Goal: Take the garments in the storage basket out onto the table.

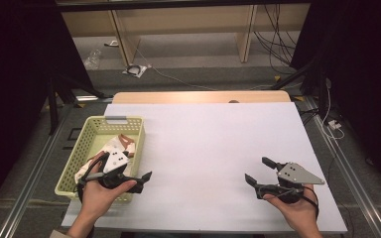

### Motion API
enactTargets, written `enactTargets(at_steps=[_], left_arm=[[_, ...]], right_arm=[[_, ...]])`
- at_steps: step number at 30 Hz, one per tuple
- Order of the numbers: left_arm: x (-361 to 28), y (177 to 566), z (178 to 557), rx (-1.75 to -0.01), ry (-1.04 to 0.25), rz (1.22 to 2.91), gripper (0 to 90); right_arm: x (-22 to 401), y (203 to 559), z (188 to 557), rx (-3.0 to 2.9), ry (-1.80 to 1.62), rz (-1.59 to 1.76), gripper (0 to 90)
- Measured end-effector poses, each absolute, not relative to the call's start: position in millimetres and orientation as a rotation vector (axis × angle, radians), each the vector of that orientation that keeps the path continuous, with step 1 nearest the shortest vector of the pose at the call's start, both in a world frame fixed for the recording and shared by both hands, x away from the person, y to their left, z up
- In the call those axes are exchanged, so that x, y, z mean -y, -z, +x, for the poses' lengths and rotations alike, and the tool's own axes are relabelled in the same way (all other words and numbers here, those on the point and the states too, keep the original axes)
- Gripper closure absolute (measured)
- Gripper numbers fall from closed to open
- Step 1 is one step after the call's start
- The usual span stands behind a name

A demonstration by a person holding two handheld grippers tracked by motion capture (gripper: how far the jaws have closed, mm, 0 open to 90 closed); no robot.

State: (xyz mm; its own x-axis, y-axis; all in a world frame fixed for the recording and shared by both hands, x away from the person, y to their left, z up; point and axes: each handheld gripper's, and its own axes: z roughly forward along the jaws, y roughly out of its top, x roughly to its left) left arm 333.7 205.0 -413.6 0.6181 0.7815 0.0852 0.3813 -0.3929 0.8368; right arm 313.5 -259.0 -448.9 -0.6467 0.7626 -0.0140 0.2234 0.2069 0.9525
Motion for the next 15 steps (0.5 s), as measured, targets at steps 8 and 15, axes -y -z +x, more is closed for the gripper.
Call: enactTargets(at_steps=[8,15], left_arm=[[-205.8,413.4,333.9,-0.92,-0.61,2.013,0.0],[-206.2,411.6,334.1,-0.927,-0.613,2.013,0.0]], right_arm=[[258.3,449.0,313.2,-2.005,-1.44,0.917,19.2],[257.3,449.8,312.5,-2.003,-1.442,0.911,19.2]])
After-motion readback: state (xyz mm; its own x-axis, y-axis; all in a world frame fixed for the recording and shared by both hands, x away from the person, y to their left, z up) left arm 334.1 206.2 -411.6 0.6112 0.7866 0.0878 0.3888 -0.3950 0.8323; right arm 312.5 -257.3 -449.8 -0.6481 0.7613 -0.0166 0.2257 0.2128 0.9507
